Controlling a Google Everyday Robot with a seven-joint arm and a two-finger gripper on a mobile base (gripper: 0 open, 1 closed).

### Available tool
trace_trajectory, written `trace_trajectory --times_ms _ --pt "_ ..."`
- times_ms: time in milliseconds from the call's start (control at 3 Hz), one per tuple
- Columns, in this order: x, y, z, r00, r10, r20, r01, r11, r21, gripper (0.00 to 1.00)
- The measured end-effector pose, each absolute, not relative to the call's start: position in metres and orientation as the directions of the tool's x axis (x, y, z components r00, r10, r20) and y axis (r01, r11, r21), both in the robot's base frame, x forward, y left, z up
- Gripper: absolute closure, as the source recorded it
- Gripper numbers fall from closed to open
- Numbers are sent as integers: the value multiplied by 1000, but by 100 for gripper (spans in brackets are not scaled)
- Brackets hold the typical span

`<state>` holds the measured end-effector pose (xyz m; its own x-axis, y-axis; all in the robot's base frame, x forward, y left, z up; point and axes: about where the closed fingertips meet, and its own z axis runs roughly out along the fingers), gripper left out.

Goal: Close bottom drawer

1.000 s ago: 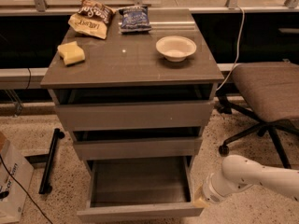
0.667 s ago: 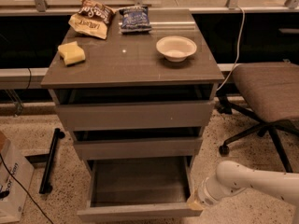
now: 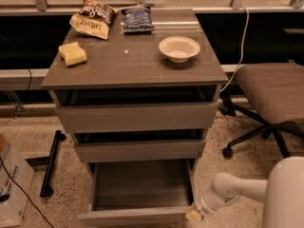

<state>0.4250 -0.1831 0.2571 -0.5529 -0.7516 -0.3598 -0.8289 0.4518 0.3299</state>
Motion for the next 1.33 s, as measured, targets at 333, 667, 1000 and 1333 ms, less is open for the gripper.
trace_trajectory --times_ms 333,667,1000,1333 --pt "425 -174 179 -646 -695 -315 -749 498 437 100" --pt "425 -174 180 -646 -695 -315 -749 498 437 100" --pt "433 -161 177 -623 -695 -359 -773 479 416 100" --pt "443 -141 173 -591 -695 -409 -799 436 415 100"
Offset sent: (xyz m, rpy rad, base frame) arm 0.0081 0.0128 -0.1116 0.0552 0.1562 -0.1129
